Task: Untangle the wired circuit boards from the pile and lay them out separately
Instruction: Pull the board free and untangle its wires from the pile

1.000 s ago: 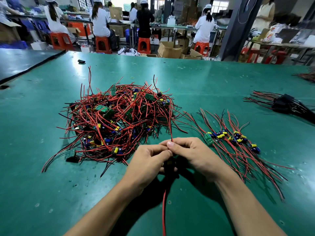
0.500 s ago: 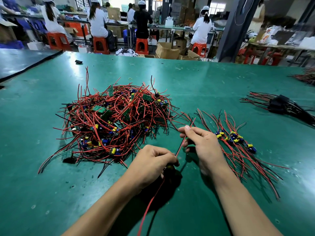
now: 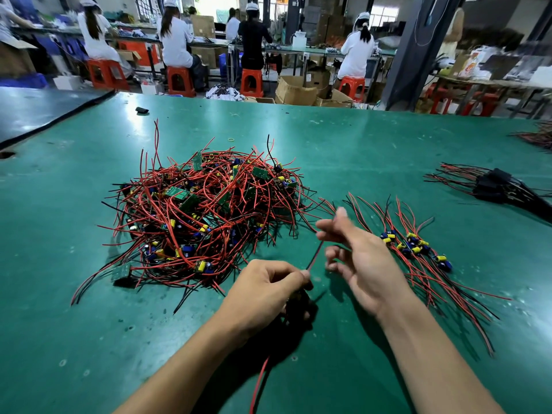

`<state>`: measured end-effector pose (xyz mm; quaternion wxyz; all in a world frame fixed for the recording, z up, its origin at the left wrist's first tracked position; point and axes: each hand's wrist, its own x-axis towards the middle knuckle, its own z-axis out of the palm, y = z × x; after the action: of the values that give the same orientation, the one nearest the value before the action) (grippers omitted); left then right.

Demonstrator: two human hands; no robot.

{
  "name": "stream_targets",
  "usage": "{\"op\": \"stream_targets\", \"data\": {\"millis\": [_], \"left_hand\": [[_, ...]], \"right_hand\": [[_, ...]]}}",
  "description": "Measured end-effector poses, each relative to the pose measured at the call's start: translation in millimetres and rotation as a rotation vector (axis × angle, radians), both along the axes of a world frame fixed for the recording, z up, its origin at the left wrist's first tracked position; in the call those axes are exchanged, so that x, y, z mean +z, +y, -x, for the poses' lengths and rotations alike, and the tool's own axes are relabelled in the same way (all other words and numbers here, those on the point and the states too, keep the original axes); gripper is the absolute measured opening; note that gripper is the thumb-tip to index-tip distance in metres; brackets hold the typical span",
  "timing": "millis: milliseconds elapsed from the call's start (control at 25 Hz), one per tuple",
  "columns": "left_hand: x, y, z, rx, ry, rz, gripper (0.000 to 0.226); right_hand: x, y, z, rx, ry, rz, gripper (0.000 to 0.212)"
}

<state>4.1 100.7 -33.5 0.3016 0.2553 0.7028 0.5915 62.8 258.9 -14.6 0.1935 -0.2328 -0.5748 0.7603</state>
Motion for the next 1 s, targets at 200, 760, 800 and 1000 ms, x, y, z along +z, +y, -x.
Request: {"op": "stream_targets", "data": {"millis": [200, 760, 800, 1000], "left_hand": [[0.9, -1.2, 0.5, 0.056, -0.109, -0.155, 0.024], [4.5, -2.2, 1.9, -0.057, -0.047, 0.001, 0.022], [5.0, -1.9, 2.1, -0.066, -0.015, 0.013, 0.021], [8.8, -2.4, 8.1, -0.102, 0.0, 0.022, 0.021]], "right_hand": [[-12.8, -26.0, -1.6, 0.374, -0.055, -0.05, 0.02], [-22.7, 12.0, 6.5, -0.064, -0.001, -0.329, 0.027], [-22.0, 14.8, 7.1, -0.13, 0.009, -0.314, 0.024], [-19.5, 18.0, 9.4, -0.312, 0.055, -0.105, 0.03]]}}
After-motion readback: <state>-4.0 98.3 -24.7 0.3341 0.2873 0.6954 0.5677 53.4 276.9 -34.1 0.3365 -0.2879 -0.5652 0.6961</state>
